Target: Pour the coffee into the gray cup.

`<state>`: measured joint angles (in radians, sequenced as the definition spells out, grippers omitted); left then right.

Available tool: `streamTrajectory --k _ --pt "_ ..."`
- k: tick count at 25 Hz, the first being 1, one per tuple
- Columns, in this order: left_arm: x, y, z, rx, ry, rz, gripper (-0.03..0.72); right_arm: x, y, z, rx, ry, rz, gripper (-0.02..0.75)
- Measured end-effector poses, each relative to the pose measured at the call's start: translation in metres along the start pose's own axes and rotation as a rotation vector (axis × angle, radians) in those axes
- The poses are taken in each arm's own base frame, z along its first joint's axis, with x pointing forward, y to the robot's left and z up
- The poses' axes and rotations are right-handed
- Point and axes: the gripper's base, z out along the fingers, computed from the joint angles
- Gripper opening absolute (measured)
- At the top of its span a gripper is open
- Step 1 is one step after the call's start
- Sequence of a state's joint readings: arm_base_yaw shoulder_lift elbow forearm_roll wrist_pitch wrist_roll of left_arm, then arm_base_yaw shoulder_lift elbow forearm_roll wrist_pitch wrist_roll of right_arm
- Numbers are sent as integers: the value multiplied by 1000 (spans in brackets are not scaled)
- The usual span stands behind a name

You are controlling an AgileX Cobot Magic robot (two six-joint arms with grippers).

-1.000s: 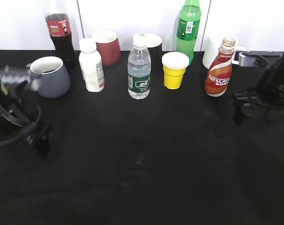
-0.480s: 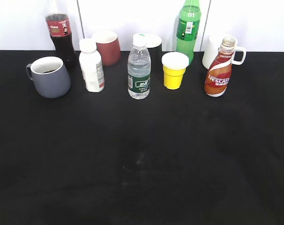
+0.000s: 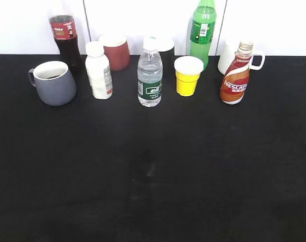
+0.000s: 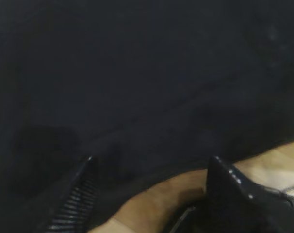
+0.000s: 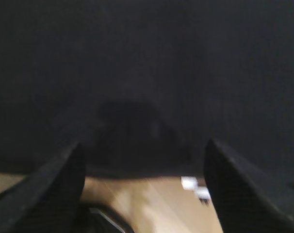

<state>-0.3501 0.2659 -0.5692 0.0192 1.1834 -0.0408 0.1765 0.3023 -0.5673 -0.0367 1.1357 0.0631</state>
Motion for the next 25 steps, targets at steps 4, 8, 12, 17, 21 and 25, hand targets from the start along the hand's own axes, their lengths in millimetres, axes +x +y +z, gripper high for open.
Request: streamTrajectory --k 4,8,12,17,21,25 --pt "-3 0 10 1 -66 2 527 4 -1 9 13 1 -8 572" --pt "-3 0 11 1 -68 2 527 5 0 15 1 -14 -4 572" --pt "-3 0 11 1 -68 2 529 4 0 15 0 -18 -3 572" --pt "-3 0 11 1 -68 2 529 4 0 15 0 -19 -3 572" --pt "-3 0 11 1 -68 2 527 4 0 15 0 -21 -3 572" --pt "0 1 6 -28 -104 -27 526 4 0 15 1 -23 -1 572"
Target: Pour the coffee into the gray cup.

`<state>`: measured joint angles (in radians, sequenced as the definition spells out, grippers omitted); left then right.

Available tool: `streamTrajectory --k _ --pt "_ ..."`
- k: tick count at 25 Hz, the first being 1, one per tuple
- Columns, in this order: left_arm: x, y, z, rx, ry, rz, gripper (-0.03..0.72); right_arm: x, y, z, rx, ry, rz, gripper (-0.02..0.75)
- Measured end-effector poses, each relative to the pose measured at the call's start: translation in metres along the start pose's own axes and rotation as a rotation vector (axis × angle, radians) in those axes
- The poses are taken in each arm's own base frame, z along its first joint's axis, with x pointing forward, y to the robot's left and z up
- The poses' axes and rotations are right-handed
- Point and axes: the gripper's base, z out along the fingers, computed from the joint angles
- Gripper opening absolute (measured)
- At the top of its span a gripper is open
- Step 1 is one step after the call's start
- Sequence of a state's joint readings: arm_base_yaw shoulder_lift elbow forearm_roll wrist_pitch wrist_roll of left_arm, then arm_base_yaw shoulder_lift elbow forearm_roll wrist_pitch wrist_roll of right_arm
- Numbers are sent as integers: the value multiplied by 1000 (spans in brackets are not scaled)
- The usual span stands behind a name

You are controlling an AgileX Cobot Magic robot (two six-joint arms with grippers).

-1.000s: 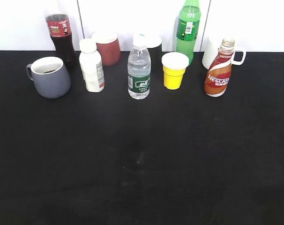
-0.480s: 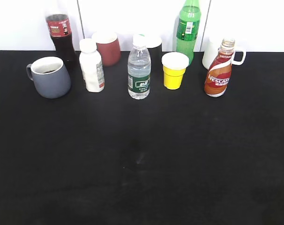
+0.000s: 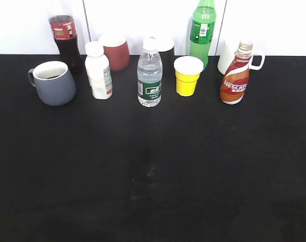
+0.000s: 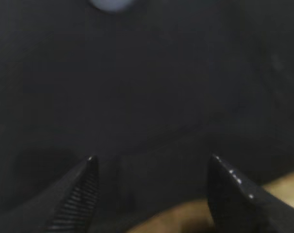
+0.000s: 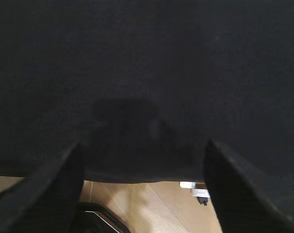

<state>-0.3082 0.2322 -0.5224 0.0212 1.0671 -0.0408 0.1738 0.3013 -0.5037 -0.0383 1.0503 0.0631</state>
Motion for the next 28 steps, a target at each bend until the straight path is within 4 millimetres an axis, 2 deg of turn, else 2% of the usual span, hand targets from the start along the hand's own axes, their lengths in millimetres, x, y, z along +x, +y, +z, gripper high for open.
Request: streamTrajectory --k 3,6,9,19,28 --pt "9 2 -15 -116 -108 -90 522 3 -3 -6 65 -43 64 572" --pt "17 1 -25 -234 -194 -165 494 16 -4 -25 130 -193 116 572" --pt "22 -2 -31 -268 -242 -180 463 29 -1 -38 169 -310 141 572" --pt "23 -2 -30 -268 -241 -180 436 29 0 -39 165 -315 144 572" --pt "23 -2 -30 -268 -241 -180 322 29 0 -39 165 -315 144 572"
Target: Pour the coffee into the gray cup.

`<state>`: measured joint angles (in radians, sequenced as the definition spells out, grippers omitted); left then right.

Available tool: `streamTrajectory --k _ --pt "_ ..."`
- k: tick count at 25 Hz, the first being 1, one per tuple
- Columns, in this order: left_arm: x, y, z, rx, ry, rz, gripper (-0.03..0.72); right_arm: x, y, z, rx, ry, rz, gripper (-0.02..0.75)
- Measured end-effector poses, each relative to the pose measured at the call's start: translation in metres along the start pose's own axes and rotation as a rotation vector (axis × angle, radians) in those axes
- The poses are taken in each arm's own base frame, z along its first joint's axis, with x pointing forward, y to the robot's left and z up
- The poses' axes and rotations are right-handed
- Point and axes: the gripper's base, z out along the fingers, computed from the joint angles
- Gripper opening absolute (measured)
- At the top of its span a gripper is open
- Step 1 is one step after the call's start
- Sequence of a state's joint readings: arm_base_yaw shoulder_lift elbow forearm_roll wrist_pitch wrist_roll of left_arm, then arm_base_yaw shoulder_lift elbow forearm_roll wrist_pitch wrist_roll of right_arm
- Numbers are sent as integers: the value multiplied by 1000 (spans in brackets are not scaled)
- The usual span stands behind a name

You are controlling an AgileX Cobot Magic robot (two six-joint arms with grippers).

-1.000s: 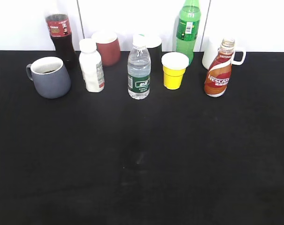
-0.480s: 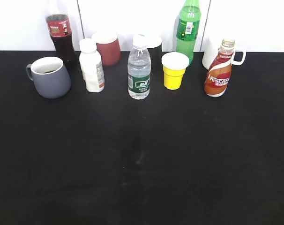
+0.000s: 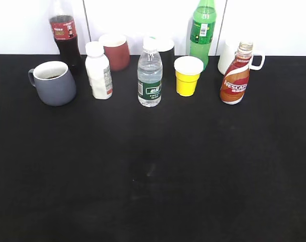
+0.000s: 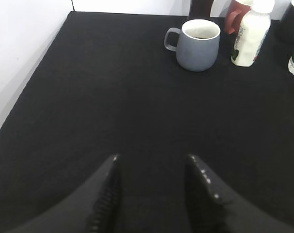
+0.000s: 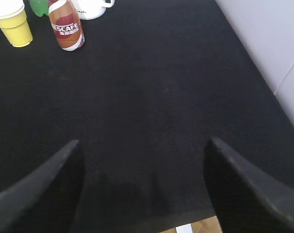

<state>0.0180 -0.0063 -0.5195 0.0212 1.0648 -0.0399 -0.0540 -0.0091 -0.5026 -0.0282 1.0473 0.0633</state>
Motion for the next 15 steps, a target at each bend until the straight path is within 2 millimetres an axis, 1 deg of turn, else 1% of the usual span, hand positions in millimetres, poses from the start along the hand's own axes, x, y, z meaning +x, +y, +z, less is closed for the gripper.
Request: streamTrajectory --k 4,11,15 --pt "0 0 0 0 0 0 300 0 0 0 0 0 0 572" --pt "0 0 0 0 0 0 298 0 0 0 0 0 0 572" --pt "0 0 0 0 0 0 257 0 0 0 0 0 0 571"
